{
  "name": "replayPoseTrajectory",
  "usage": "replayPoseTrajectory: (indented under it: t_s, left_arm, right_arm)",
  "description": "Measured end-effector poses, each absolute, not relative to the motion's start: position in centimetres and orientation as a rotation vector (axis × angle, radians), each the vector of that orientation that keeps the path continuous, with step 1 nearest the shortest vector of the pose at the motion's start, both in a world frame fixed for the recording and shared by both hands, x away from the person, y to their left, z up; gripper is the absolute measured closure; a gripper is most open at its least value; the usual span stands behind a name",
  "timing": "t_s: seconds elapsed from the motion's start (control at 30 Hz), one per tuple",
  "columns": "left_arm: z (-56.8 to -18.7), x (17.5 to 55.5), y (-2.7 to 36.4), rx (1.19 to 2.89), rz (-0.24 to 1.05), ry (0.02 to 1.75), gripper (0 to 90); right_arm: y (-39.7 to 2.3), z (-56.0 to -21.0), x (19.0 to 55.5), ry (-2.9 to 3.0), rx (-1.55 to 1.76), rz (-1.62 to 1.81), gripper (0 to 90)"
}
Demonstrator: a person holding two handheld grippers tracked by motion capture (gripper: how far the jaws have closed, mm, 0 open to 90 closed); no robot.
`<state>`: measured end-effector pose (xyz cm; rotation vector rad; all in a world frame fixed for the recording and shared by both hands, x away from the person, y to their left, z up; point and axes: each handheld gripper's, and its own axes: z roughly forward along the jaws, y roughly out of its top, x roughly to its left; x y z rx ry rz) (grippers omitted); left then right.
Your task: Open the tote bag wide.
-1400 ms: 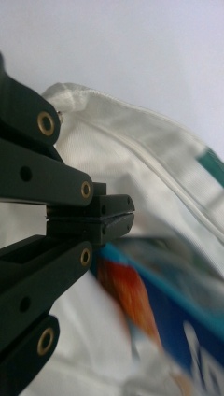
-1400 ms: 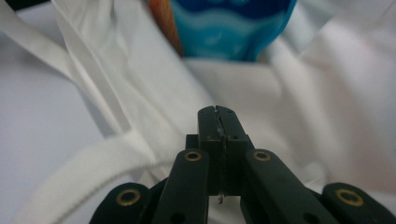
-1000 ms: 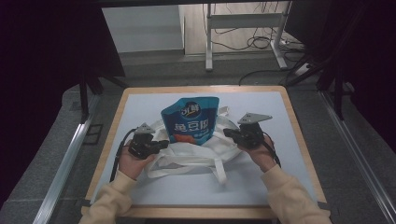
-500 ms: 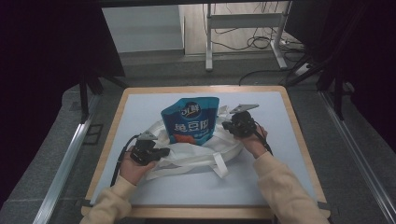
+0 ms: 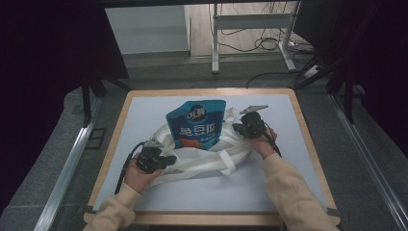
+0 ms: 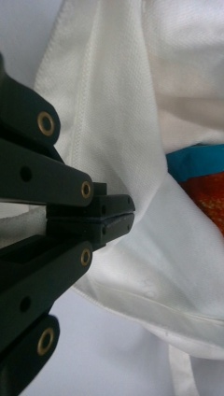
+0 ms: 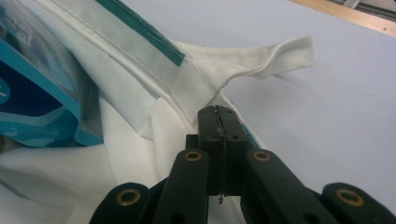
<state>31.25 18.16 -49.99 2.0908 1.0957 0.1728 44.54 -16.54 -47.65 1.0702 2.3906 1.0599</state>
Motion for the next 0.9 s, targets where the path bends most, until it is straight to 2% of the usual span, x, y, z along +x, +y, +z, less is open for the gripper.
replayPoseTrajectory:
  t_s: [0.23,0.53,0.9]
  left_arm:
    - [-49.5,31.3,18.2,2.074,0.181,1.077,90.0]
    - [-46.9,30.7,19.3,1.967,0.239,1.011,90.0]
    - [-46.0,31.4,21.6,1.877,0.289,1.055,89.9]
  right_arm:
    - [-16.6,-47.3,44.2,2.375,1.060,1.085,89.0]
    - [-17.2,-44.9,42.1,2.322,1.002,1.239,89.0]
    - [-19.4,-43.4,39.7,2.273,0.975,1.366,88.9]
